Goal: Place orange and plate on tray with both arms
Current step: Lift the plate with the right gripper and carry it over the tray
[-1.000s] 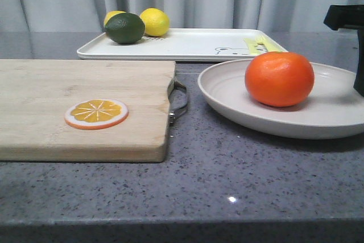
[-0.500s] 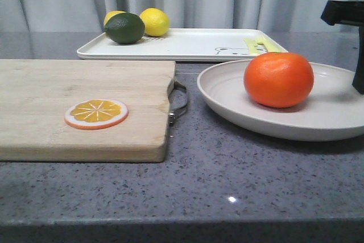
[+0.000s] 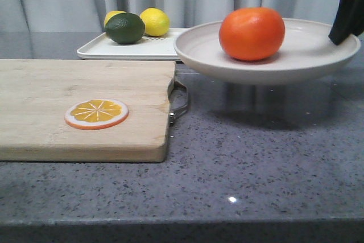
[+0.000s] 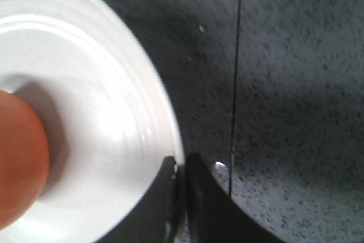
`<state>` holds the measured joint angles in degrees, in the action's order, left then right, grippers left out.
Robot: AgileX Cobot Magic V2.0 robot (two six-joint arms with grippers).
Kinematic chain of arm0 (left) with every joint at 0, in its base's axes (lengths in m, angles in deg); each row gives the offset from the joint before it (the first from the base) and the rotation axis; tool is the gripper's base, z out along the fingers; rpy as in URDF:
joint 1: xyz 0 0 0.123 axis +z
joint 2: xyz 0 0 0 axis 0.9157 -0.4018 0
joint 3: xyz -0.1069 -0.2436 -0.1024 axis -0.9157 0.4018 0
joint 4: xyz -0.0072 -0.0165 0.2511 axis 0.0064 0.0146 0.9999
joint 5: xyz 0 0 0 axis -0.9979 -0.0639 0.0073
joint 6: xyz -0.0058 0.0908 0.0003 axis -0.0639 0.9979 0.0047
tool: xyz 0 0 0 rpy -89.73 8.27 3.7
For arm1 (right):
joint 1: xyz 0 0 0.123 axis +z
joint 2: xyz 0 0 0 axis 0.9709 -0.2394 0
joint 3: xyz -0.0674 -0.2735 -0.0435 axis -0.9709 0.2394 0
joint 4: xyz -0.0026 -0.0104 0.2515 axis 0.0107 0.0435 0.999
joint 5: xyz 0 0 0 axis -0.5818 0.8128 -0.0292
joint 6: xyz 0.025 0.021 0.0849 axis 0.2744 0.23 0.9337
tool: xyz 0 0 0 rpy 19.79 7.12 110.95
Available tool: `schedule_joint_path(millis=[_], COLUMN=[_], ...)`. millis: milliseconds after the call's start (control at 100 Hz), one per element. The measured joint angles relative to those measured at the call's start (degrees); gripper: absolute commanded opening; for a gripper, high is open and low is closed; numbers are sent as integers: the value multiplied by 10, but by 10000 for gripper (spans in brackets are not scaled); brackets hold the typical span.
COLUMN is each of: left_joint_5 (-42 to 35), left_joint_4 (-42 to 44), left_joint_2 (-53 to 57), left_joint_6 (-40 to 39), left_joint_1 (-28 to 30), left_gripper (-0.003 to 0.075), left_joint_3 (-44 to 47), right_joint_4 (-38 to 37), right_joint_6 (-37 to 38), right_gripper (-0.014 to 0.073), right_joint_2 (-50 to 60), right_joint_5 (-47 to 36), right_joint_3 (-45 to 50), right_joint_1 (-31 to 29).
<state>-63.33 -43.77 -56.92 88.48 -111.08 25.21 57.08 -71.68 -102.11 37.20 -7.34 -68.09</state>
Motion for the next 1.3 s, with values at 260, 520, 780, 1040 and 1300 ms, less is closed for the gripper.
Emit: schedule_joint_path(millis=[260,520,780,1040,1300], left_joint_5=[0,0,0,0,0], left_joint_4=[0,0,0,0,0], left_joint_2=[0,0,0,0,0], left_joint_6=[0,0,0,0,0], left_joint_1=[0,0,0,0,0], left_gripper=[-20,-20,-20,-20,-20], left_joint_3=[0,0,0,0,0], right_joint_4=[17,23,31,34,38], right_joint_6=[-1,-1,-1,3,5], right_gripper=[-68,-66,-66,-66,-66], right_joint_2=[-44,-168,-306,-414,-465], right_joint_5=[26,73,110,120,87], right_joint_3=[-107,-276,-472,-612,-648], right_joint_1=[0,0,0,0,0])
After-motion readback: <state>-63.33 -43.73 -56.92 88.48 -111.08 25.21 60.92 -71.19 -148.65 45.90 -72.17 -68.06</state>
